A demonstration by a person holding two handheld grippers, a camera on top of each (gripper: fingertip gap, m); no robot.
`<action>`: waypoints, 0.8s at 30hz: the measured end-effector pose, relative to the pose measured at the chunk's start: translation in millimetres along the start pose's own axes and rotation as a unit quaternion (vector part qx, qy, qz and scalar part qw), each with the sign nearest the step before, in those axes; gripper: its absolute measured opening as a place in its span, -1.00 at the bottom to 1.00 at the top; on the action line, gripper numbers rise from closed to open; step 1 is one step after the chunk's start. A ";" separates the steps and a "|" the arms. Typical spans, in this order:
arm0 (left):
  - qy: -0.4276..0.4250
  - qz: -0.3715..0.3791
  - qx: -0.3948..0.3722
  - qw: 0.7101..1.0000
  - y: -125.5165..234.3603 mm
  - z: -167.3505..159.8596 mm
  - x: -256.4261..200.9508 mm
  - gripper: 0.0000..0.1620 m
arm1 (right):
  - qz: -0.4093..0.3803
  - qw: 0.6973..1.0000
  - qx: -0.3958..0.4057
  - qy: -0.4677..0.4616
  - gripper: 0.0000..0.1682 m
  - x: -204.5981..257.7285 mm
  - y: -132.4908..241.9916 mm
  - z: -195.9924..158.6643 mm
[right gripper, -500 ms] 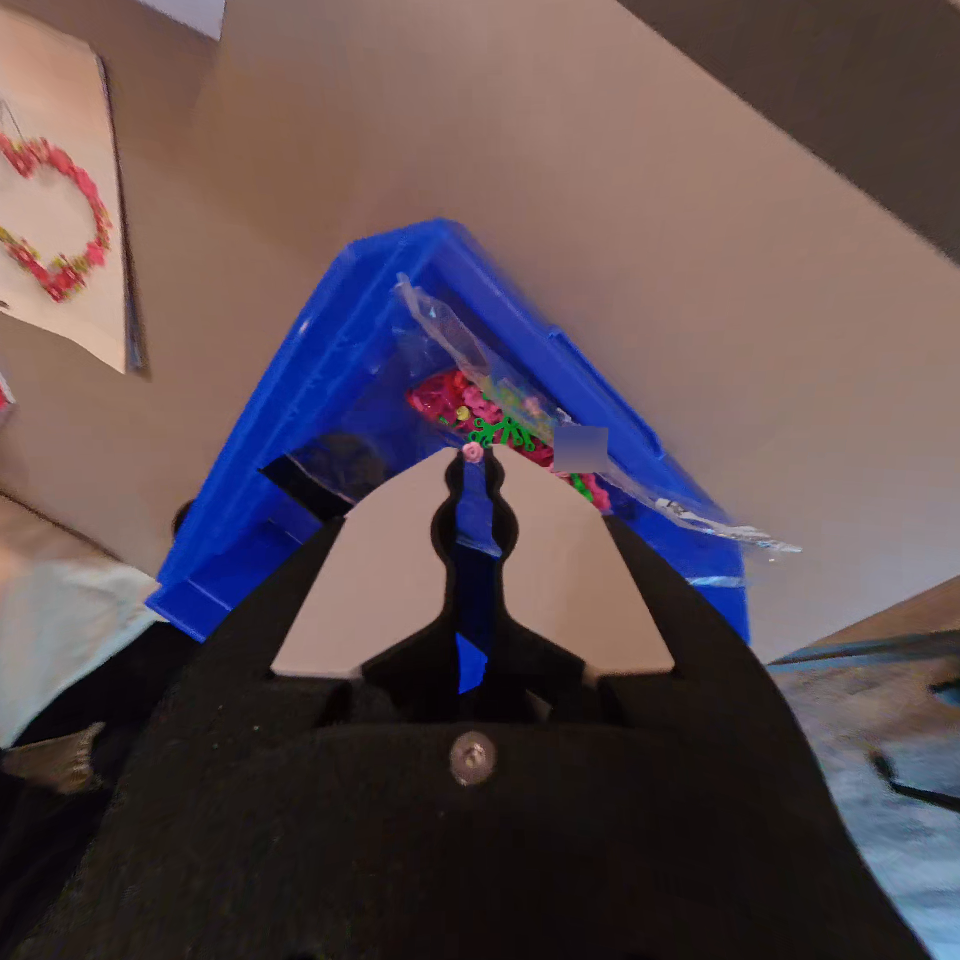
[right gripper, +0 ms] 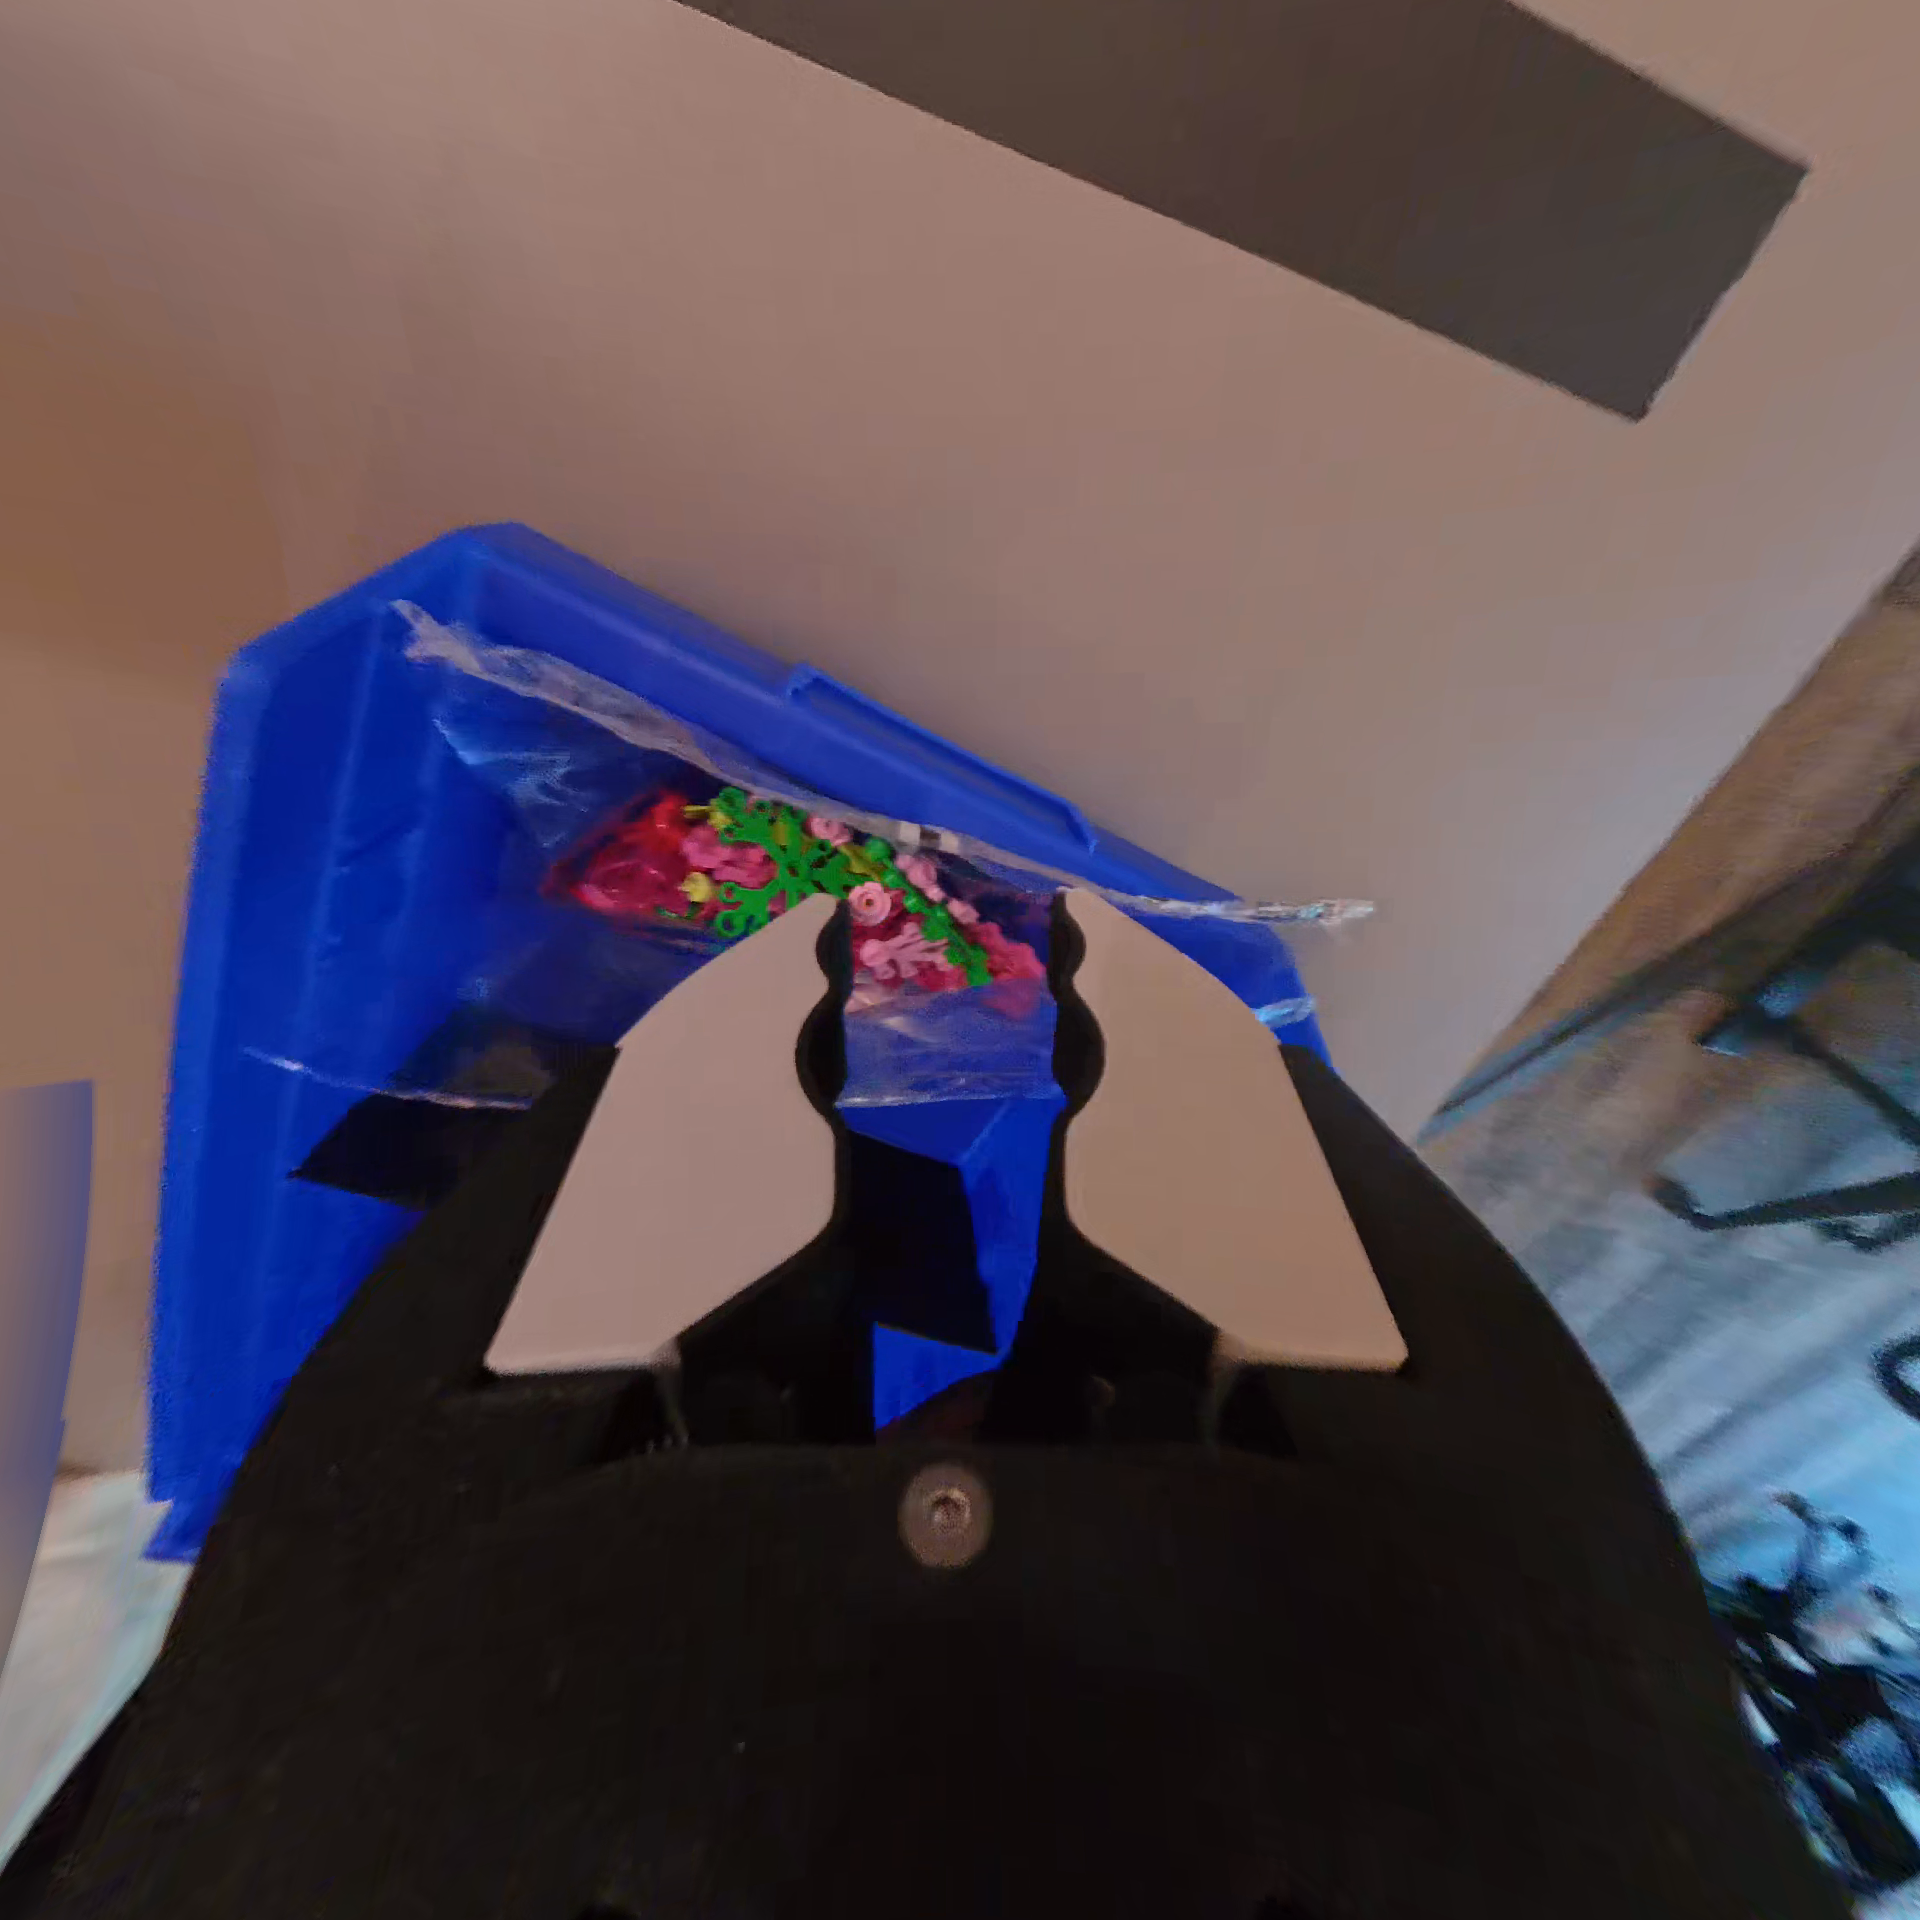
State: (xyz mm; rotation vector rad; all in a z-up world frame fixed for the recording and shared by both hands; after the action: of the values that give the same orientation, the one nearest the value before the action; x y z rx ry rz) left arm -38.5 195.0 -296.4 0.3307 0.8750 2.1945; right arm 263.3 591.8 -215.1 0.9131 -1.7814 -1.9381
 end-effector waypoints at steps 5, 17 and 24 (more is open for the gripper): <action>-0.002 0.001 0.000 1.000 0.6 -0.5 -0.4 -0.94 | -0.090 0.994 0.047 0.047 -0.49 -21.0 1.4 -3.5; -0.004 0.000 0.000 1.000 0.9 -0.8 -0.7 -0.92 | -0.135 0.956 0.261 -0.023 -0.47 -53.5 15.5 -45.0; -0.013 0.006 0.002 1.000 1.8 -1.7 -1.7 -0.91 | -0.087 0.967 0.237 -0.043 -0.33 -58.9 -3.6 -46.6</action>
State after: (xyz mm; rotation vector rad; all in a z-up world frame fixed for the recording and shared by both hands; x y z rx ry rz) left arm -39.1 192.1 -296.4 0.3650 0.8659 2.1944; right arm 337.8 595.7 -205.7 1.1851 -2.3456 -1.6938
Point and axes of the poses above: each gripper's, where its closed fingertips meet, y back along the fingers, z out of its top, x = y × z across the jaws, the point moved 1 cm from there along y, back along the fingers, and after that the axes turned 8 degrees about -z, right-handed, at the moved point
